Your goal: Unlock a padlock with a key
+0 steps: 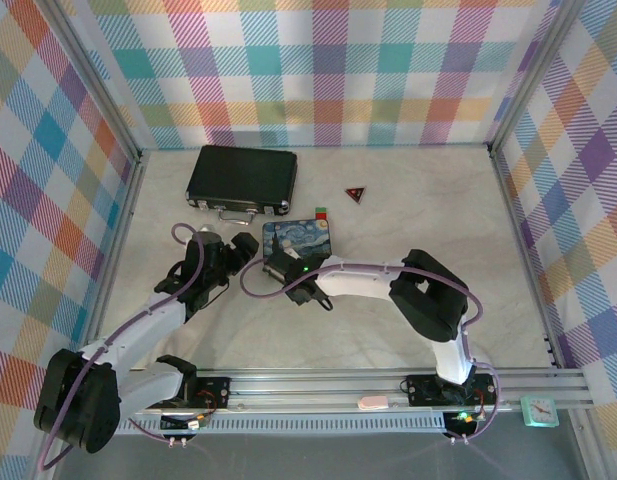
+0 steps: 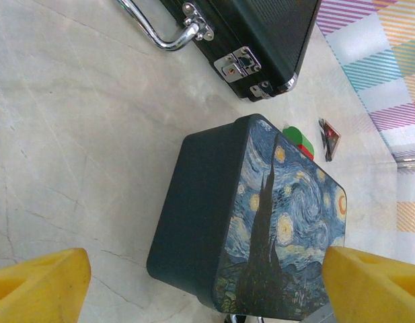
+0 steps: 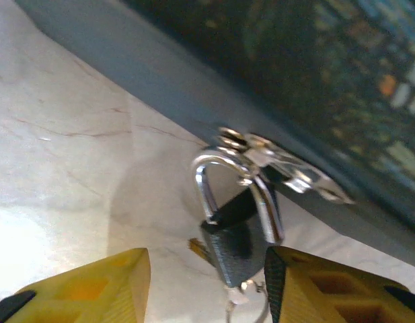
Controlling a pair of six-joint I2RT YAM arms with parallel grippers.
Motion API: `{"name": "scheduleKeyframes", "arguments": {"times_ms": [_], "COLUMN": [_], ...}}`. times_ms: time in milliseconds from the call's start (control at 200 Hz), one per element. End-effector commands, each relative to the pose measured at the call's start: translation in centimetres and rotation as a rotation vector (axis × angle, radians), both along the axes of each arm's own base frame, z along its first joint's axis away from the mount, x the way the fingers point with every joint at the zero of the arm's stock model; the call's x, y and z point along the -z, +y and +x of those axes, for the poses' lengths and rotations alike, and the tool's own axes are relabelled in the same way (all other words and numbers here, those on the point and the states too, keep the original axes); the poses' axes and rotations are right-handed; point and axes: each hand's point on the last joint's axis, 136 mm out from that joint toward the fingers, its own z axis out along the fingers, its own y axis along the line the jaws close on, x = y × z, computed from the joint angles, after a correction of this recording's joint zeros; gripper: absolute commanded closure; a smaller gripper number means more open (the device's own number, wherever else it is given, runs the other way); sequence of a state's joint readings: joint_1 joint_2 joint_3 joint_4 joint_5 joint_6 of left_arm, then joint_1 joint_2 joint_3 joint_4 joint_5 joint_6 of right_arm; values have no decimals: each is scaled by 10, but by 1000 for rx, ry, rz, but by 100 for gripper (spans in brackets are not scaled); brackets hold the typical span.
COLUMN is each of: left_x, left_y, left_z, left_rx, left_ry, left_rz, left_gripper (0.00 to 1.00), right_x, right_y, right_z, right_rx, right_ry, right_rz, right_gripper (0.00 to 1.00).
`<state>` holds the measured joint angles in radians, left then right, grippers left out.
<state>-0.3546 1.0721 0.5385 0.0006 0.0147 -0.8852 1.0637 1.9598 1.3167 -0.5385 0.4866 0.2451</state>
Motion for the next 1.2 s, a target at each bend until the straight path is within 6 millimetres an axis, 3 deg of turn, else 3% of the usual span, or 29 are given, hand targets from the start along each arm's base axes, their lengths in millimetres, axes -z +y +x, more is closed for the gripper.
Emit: {"name": "scheduleKeyframes", "arguments": {"times_ms": [0, 160, 310, 405, 650, 775, 1060, 1195], "left_x": [1, 2, 1, -2, -18, -23, -33, -22], "left_y": [0, 1, 1, 1, 7, 11, -26, -37], "left_z": [2, 2, 3, 5, 24, 39, 78, 85], "left_rx": [9, 2, 3, 1, 3, 12, 217, 281], "left_ry": [-7, -8, -7, -17, -107, -144, -258, -247], "left_rz": [-14, -14, -18, -12, 59, 81, 50, 53], "left_gripper": [12, 12, 12, 12, 12, 12, 14, 16], "right_x": [0, 6, 21, 18, 18, 14, 8, 7], "right_y": [-12, -5, -4, -4, 0, 2, 3, 3], "right_z": [1, -5, -2, 7, 17, 19, 14, 14], "right_rx": [-8, -71, -100, -91, -167, -209, -325, -389], "right_ry": [-28, -1, 3, -27, -36, -13, 48, 55], "right_rz": [-66, -34, -31, -24, 39, 63, 133, 153], "right_gripper": [51, 53, 63, 71, 89, 93, 100, 100]}}
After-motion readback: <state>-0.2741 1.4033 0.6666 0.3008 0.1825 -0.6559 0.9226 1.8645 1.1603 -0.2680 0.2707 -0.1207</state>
